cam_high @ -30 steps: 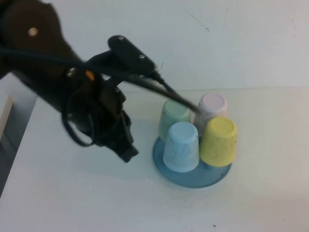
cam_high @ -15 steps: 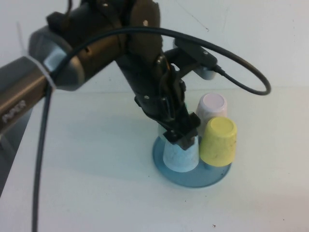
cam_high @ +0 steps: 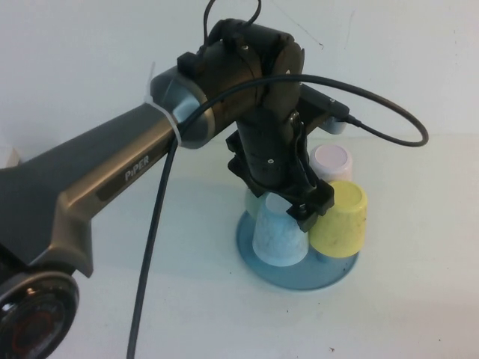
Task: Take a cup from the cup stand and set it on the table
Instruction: Pick up the cup from the rack
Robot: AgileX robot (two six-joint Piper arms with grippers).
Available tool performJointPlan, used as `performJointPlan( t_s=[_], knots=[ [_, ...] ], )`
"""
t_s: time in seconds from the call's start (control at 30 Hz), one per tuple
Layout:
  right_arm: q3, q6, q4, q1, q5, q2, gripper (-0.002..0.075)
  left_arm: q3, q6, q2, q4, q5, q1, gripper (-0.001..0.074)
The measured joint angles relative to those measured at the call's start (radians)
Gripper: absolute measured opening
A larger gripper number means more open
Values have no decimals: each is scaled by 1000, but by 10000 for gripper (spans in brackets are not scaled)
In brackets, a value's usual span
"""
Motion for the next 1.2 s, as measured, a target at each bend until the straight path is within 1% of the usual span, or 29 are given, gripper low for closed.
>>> performJointPlan(
  t_s=[0.43,0.5,0.57,0.6,0.8,0.93,1.03,1.1,1.2],
  knots=[
    [0,0,13,0,0,0,-1,-7,-35,63,20,-2,0,692],
    [0,0,13,0,0,0,-1,-7,-35,67,22,-2,0,658],
    [0,0,13,0,0,0,-1,-7,-42,71,31,-2,0,578],
    [0,0,15,0,0,0,-1,-11,-44,71,36,-2,0,566],
    [0,0,14,0,0,0,-1,-76,-51,67,53,1,0,567],
    [0,0,22,0,0,0,-1,-130,-59,22,53,2,0,567],
    [2,41,102,0,-18,0,-1,-151,-88,-42,53,5,0,567],
    [2,95,213,0,-37,0,-1,-158,-101,-90,53,6,0,567],
    [2,198,466,0,-45,0,-1,-162,-110,-166,46,10,0,567]
  ],
)
